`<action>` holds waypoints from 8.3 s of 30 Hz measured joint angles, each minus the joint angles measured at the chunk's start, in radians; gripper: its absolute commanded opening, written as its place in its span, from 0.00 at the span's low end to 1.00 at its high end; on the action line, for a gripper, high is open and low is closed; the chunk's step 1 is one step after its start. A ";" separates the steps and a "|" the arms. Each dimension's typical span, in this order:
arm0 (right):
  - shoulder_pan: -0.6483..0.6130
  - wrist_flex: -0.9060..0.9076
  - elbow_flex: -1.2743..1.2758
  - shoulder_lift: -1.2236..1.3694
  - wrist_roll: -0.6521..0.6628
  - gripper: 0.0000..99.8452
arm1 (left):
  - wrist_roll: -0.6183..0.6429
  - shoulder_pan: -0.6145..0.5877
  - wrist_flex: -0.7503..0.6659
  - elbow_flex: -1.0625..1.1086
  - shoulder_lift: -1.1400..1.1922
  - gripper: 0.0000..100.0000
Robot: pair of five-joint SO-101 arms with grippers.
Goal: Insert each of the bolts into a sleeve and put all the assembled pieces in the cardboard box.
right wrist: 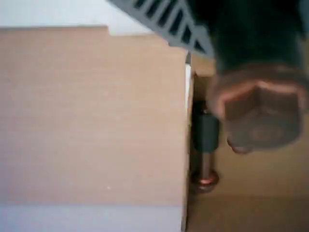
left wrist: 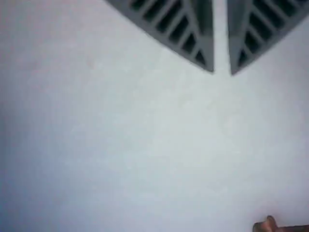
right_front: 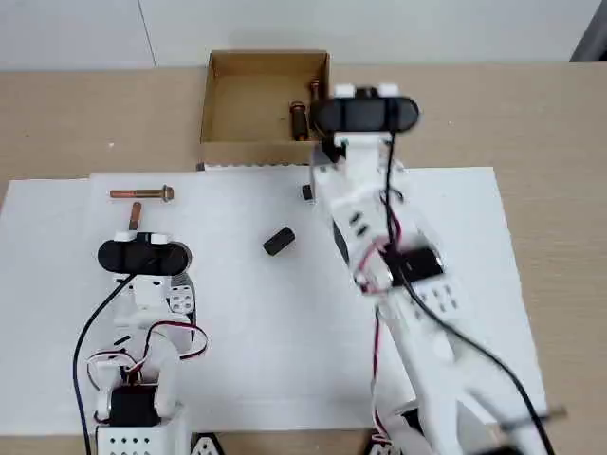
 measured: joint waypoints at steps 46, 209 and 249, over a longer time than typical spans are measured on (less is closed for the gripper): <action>-0.012 0.103 -1.077 1.125 0.338 0.21 | 0.000 0.000 0.000 0.000 0.000 0.01; 0.137 1.303 -0.216 -0.273 -0.358 0.00 | 0.074 -0.152 0.397 -1.111 0.976 0.01; 0.209 1.200 0.074 -0.456 -0.345 0.00 | -0.397 -0.212 0.839 -2.375 2.260 0.01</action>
